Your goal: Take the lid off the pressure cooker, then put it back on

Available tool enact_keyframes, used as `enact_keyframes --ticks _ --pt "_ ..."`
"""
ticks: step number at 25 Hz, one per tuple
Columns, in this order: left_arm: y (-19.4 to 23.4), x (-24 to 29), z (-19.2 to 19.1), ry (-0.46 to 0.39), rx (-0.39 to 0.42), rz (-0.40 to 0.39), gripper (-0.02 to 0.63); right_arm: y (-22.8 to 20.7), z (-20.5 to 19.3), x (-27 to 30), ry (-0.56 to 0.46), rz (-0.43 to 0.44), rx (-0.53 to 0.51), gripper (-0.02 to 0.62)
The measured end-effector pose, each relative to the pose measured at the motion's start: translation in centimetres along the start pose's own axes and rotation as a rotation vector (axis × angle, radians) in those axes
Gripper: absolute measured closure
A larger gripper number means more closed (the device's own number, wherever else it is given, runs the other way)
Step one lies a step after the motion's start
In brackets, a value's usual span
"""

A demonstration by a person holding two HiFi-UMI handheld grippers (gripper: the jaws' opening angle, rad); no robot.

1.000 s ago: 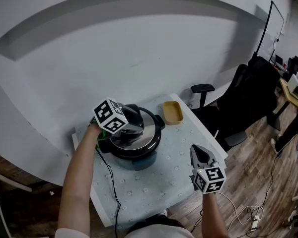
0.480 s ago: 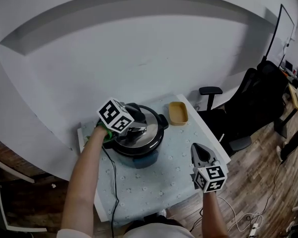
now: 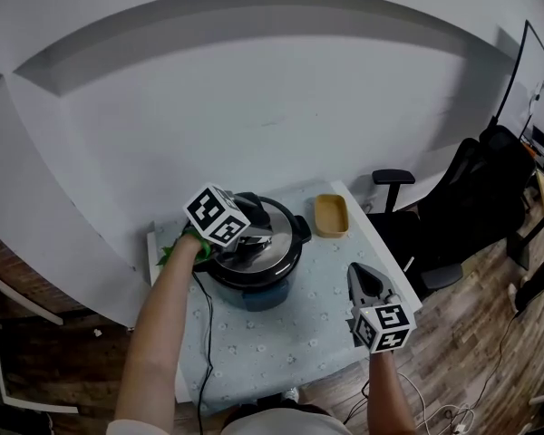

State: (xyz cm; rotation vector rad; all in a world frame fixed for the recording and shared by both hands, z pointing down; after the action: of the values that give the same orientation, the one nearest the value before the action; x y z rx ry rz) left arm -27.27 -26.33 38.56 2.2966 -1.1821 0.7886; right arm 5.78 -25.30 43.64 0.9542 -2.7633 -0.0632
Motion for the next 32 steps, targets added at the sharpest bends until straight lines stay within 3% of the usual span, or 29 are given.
enact_keyframes --ticks 12,16,24,32 --pt "-0.1 0.0 -0.1 -0.006 0.027 -0.009 0.32 -0.3 0.0 0.2 -0.003 0.009 0.001 0.594" --pt "-0.4 0.0 0.0 0.019 0.07 -0.038 0.284 0.0 0.3 0.3 -0.007 0.009 -0.002 0.594" --pt "-1.0 -2.8 2.9 -0.069 0.12 -0.017 0.275 0.3 0.4 0.1 -0.012 -0.004 -0.001 0.594" --pt "-2.1 -6.1 3.1 -0.191 0.081 0.101 0.276 1.7 1.5 0.7 -0.041 0.018 -0.011 0.594"
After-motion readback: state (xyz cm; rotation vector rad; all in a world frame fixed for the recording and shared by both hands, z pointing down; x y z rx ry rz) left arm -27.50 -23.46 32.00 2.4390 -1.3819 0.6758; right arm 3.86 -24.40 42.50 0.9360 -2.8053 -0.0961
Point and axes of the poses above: the fingertips, and each gripper's own axes: x forward along the fingers, y to its left, z out of its top, the point moved 10 cm from there along -x, backward along the fingers, and after that the axes turned 6 degrees about -x, right-handed, at the moved point
